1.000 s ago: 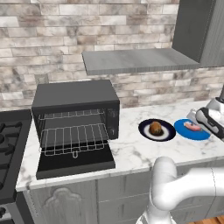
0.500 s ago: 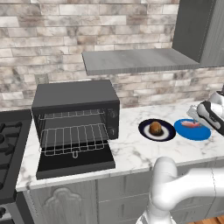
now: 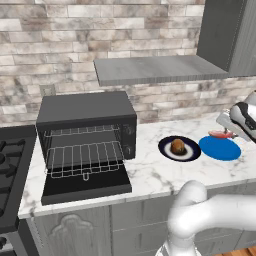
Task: Open the toaster oven door. Place the bread on the top rack in the toaster oven and place the steak on the bottom rack.
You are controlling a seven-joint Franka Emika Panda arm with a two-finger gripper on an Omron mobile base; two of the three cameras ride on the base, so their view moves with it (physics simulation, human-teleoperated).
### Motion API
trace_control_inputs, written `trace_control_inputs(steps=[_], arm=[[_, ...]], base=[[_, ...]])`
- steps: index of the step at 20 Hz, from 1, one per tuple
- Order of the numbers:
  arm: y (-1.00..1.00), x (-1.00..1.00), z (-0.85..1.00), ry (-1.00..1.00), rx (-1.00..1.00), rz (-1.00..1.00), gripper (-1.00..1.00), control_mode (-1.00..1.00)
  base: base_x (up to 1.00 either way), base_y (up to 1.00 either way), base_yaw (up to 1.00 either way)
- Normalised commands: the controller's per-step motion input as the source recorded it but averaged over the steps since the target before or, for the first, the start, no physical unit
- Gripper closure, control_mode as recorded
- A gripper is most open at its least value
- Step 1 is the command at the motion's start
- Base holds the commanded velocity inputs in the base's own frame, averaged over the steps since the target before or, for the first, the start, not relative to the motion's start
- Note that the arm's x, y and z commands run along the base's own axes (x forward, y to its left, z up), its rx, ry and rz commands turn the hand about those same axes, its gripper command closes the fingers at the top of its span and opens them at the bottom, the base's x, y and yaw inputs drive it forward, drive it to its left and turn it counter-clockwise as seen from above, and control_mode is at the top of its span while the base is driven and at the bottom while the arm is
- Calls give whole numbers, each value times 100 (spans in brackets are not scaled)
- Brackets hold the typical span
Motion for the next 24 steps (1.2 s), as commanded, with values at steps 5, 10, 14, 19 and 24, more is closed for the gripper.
trace_control_inputs(steps=[5, 10, 14, 19, 24], arm=[[95, -100, 8, -19, -19, 0, 100, -100], [100, -100, 13, -19, -22, 0, 100, -100], [100, -80, 38, -10, -11, 0, 100, -100], [100, -39, 65, 0, -8, 0, 100, -100], [100, -30, 61, 0, -5, 0, 100, -100]], base=[[0, 0, 0], [0, 0, 0], [0, 0, 0], [0, 0, 0], [0, 0, 0]])
